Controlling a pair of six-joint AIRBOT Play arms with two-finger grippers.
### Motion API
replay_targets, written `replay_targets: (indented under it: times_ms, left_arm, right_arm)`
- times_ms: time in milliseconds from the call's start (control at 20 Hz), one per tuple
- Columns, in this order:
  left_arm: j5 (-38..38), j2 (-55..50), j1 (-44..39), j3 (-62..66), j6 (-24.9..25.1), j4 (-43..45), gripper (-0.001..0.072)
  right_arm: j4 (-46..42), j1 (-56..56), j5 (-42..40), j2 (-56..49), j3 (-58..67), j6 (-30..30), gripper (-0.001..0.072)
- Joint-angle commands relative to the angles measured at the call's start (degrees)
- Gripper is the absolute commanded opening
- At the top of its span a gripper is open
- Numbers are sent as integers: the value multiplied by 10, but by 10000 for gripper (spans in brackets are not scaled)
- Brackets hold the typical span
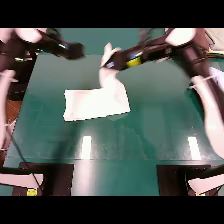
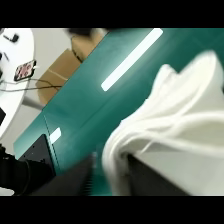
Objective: Fold the shirts.
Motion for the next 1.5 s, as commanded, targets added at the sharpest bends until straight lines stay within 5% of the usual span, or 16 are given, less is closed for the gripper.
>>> replay_targets:
  times_ms: [0, 300, 550, 650, 750, 1200, 1400, 1450]
  left_arm:
    - [-16, 88, 78, 6, 0, 39, 25]
    - [-48, 111, 78, 1, 0, 36, 24]
    - [-21, 105, 11, -26, 1, 37, 24]
    - [-2, 105, -9, -40, 0, 37, 25]
    - [8, 105, -20, -49, 0, 36, 25]
    - [14, 105, -23, -51, 0, 28, 25]
    - [9, 105, -23, -51, 0, -2, 24]
    - [9, 105, -26, -51, 0, -7, 24]
  right_arm:
    - [2, 97, -98, -67, 1, -24, 467]
    - [-72, 23, 3, -45, -24, -18, 460]
    - [-113, -148, 24, 35, -217, 31, 462]
    - [-90, -204, 14, 43, -287, 32, 610]
    - [-57, -232, 11, 28, -327, 31, 604]
    - [11, -123, -2, -114, -233, 31, 550]
    - [10, -86, -2, -153, -150, 31, 72]
    - [10, -88, -3, -153, -136, 31, 16]
